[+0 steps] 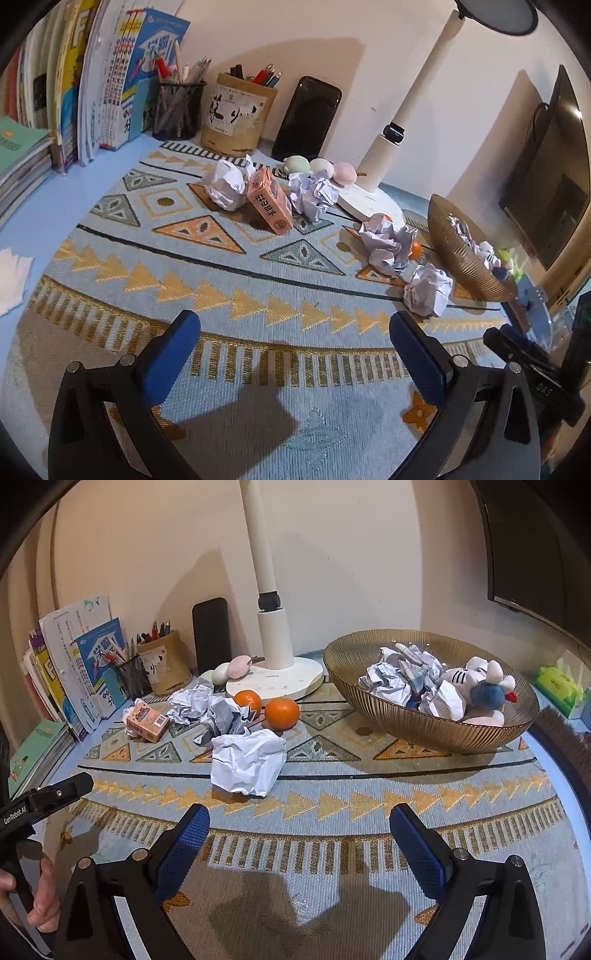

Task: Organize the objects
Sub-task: 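Move both open tools back over the rug, then grasp a white paper ball with the right tool while the left tool grasps another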

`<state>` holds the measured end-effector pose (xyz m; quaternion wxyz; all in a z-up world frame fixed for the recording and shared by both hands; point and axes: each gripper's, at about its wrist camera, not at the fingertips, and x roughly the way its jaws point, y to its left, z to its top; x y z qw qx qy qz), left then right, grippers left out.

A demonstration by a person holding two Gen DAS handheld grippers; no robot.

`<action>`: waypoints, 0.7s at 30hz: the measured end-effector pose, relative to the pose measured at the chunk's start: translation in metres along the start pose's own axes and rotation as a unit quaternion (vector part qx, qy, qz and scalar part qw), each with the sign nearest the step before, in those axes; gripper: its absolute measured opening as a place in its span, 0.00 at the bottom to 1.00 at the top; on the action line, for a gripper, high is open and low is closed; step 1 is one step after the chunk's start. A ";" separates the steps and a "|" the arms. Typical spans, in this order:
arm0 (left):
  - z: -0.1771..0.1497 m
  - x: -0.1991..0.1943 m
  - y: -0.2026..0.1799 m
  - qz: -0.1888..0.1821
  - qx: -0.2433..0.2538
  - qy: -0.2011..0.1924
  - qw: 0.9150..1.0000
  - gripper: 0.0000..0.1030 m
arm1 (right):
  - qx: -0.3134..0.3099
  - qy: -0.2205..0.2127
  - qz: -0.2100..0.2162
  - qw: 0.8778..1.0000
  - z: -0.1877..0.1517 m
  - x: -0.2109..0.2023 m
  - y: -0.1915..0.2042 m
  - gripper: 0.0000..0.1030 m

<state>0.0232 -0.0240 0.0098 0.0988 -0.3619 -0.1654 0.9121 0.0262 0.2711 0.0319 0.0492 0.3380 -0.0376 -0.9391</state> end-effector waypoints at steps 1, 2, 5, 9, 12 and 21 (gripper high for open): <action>0.000 0.001 0.002 -0.004 -0.007 0.001 1.000 0.99 | -0.001 0.000 -0.002 1.000 0.000 0.000 0.000 0.95; 0.000 0.001 0.004 -0.006 -0.012 0.001 1.000 0.99 | -0.003 0.000 -0.005 1.000 0.000 0.000 0.001 0.95; 0.001 0.005 0.009 -0.015 -0.030 0.014 0.999 0.99 | -0.012 0.000 -0.014 1.000 -0.001 0.001 0.004 0.95; 0.002 0.011 0.016 -0.004 -0.053 0.031 0.998 0.99 | -0.027 -0.001 -0.024 0.999 -0.002 0.001 0.010 0.95; 0.001 0.007 0.017 -0.003 -0.056 0.023 0.998 0.99 | -0.037 -0.003 -0.032 0.999 -0.003 0.000 0.014 0.95; 0.001 0.008 0.012 -0.008 -0.041 0.028 0.999 0.99 | -0.054 -0.001 -0.042 0.998 -0.005 0.001 0.021 0.95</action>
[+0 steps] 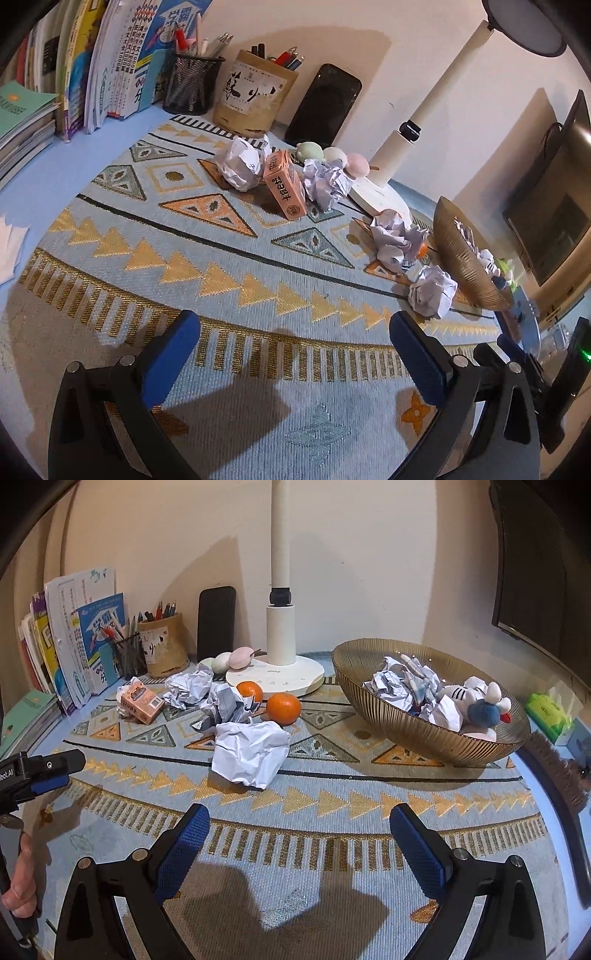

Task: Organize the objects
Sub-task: 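Grasp a white paper ball with the right tool while the left tool grasps another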

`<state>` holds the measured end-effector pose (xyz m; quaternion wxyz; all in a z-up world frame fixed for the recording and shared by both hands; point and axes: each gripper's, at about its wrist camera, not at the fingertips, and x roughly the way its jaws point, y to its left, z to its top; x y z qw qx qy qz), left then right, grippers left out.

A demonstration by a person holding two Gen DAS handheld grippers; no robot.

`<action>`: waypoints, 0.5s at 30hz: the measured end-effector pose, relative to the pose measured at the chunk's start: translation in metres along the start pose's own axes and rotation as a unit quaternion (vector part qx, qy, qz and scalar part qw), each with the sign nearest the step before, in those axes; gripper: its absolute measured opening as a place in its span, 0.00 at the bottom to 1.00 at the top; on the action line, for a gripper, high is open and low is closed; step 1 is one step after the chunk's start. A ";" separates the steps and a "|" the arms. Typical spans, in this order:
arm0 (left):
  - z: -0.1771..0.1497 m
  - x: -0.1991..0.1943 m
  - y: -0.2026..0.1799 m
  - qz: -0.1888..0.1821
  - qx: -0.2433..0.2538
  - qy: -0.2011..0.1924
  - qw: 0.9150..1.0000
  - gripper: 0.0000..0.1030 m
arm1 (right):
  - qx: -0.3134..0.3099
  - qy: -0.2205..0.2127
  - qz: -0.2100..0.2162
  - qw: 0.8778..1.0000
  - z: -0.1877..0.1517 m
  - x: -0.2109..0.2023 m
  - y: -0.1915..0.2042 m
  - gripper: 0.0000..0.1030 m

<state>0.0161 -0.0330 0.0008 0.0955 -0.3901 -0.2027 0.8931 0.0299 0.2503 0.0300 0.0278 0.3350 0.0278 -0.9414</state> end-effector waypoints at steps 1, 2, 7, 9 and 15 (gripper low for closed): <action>0.000 0.000 0.000 -0.001 0.000 0.001 1.000 0.99 | 0.000 0.000 -0.002 1.000 0.000 0.000 0.000 0.95; 0.000 0.000 0.001 -0.001 -0.001 0.002 1.000 0.99 | 0.000 0.000 -0.002 1.000 0.000 0.000 0.000 0.95; 0.000 0.001 0.001 -0.002 -0.001 0.004 1.000 0.99 | 0.000 0.000 0.001 1.000 0.000 0.000 -0.001 0.95; 0.000 0.001 0.002 -0.004 0.000 0.004 1.000 0.99 | -0.003 0.001 0.001 1.000 0.000 0.000 0.000 0.95; 0.004 0.010 -0.003 -0.009 -0.001 0.046 0.999 0.99 | -0.014 0.006 0.016 1.000 -0.001 0.000 0.005 0.95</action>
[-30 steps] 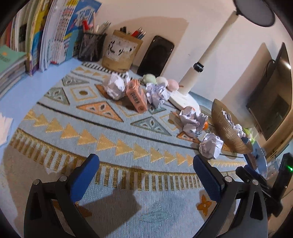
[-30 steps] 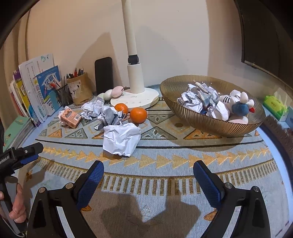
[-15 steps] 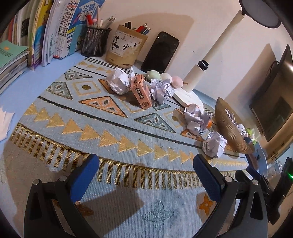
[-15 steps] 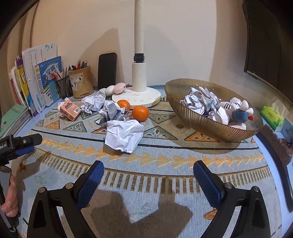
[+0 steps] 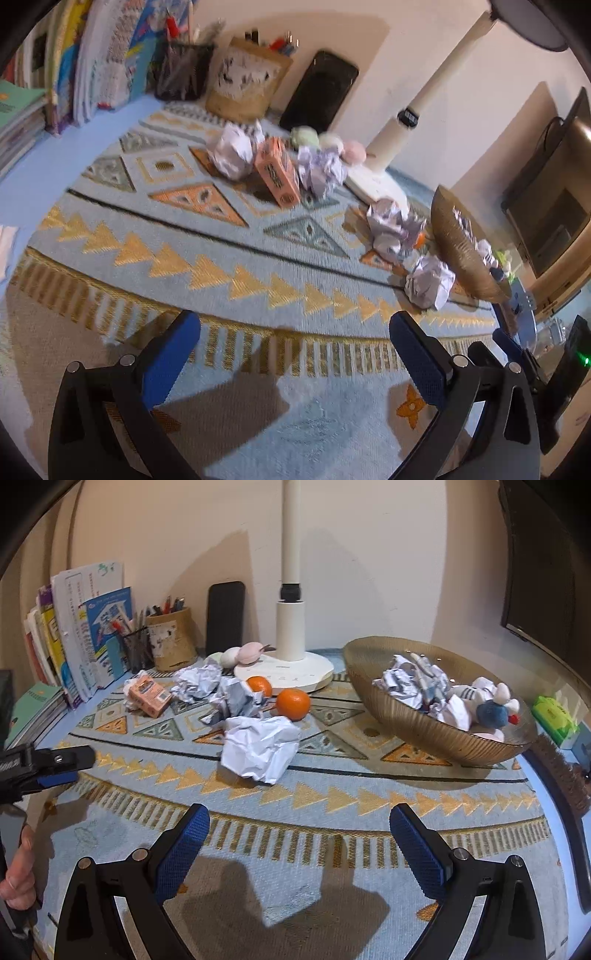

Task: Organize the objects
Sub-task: 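Grasp a white paper ball with the right tool while the left tool grasps another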

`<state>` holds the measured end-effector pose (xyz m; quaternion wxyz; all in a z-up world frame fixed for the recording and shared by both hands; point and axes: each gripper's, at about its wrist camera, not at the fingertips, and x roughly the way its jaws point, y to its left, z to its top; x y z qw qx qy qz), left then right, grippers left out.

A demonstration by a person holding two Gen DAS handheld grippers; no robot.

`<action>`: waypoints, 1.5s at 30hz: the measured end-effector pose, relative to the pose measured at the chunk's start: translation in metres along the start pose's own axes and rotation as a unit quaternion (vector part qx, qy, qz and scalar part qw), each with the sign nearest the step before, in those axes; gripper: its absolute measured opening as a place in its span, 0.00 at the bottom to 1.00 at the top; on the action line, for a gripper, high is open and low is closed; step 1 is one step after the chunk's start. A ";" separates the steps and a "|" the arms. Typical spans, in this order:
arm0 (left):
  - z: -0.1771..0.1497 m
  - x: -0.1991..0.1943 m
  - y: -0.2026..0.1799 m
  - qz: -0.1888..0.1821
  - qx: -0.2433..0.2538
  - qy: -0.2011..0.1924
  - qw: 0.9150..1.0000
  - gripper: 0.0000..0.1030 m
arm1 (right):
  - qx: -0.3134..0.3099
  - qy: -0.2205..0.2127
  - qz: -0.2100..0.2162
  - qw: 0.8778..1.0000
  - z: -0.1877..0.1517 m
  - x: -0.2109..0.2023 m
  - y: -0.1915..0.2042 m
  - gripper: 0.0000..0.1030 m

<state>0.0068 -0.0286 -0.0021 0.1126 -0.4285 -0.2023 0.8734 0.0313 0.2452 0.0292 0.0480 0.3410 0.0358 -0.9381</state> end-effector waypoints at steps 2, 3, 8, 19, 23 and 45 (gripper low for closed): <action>0.005 0.006 -0.005 -0.024 -0.005 0.030 0.999 0.99 | -0.007 0.006 0.009 1.000 -0.001 0.000 0.004 0.95; 0.009 0.009 -0.009 -0.034 -0.007 0.038 0.999 0.99 | -0.009 0.009 0.012 1.000 0.000 0.001 0.005 0.95; 0.037 0.021 -0.044 -0.064 0.023 0.044 0.997 0.99 | 0.025 0.095 0.072 0.993 0.018 0.018 0.003 0.95; 0.081 0.105 -0.086 -0.062 0.060 0.090 0.992 0.99 | 0.040 0.119 0.095 0.988 0.058 0.085 0.018 0.95; 0.081 0.123 -0.097 -0.056 0.075 0.098 0.991 0.98 | 0.049 0.106 0.099 0.988 0.061 0.091 0.022 0.92; -0.011 0.024 -0.088 -0.033 0.166 0.012 0.985 0.43 | 0.000 0.093 0.117 0.989 -0.008 0.005 -0.023 0.52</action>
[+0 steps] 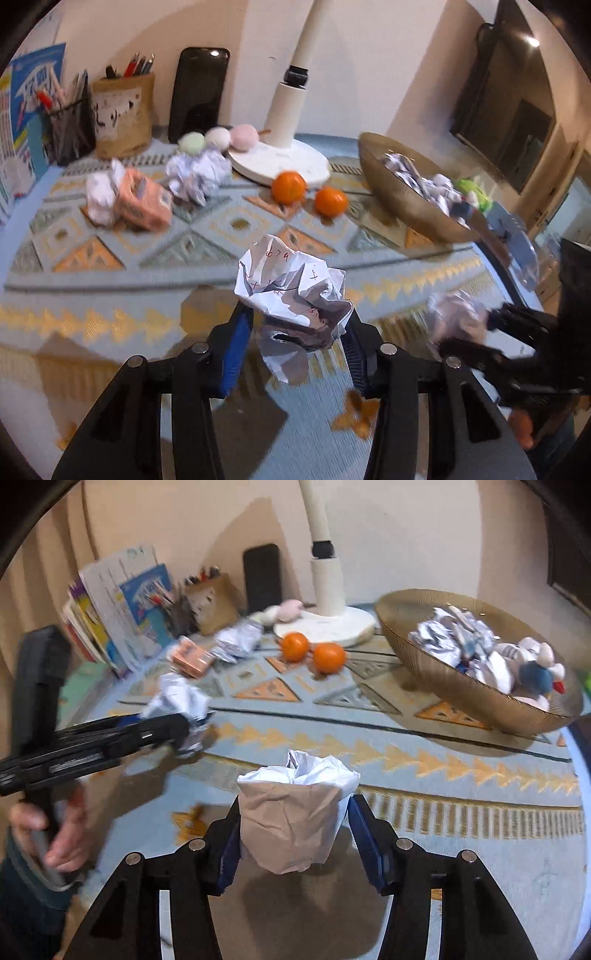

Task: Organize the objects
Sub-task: 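Grasp a white paper ball with the right tool while the left tool grasps another, then carry both paper balls over the amber bowl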

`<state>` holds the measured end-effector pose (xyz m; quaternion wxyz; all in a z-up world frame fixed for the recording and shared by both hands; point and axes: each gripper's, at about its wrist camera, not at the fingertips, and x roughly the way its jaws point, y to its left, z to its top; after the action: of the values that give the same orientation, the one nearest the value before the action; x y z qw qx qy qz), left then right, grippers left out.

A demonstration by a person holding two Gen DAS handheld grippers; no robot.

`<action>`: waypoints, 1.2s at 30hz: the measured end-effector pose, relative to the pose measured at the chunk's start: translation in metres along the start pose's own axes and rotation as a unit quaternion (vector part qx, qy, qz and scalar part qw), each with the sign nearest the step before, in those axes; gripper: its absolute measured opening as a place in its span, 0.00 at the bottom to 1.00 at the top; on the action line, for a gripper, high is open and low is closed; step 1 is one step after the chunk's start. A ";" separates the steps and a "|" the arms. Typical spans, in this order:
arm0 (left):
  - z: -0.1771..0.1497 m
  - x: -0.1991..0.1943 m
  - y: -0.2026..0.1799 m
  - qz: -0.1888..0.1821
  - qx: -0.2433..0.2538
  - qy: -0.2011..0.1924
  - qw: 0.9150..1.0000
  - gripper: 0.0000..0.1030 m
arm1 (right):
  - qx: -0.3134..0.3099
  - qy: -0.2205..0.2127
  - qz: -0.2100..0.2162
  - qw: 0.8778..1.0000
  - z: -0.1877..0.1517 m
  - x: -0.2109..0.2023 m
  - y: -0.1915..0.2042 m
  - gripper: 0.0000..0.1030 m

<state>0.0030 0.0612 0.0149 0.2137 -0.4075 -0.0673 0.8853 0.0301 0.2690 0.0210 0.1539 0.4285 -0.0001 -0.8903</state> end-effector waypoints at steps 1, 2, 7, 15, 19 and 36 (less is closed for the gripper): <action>-0.005 0.001 0.000 -0.015 -0.007 -0.001 1.000 0.43 | 0.003 0.003 0.001 1.000 -0.003 0.004 -0.001 0.53; -0.007 0.002 -0.001 -0.018 -0.008 -0.007 1.000 0.43 | 0.009 0.008 0.003 1.000 -0.006 0.007 -0.003 0.55; -0.012 0.002 -0.011 -0.002 0.030 -0.025 0.999 0.44 | 0.013 0.006 -0.015 1.000 -0.015 0.001 -0.002 0.76; -0.015 0.003 -0.014 -0.003 0.042 -0.029 0.999 0.47 | 0.076 0.006 -0.002 0.997 -0.012 0.004 -0.009 0.84; -0.015 0.002 -0.012 -0.009 0.035 -0.028 0.999 0.47 | 0.080 0.015 -0.021 0.996 -0.011 0.012 -0.007 0.62; 0.058 -0.021 -0.093 -0.048 0.109 -0.089 0.989 0.46 | 0.130 -0.146 -0.074 0.978 0.049 -0.101 -0.081 0.46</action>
<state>0.0021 0.1393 0.0949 0.2925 -0.2979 -0.0090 0.9086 0.0301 0.3674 0.1182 0.0293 0.3092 -0.1069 -0.9445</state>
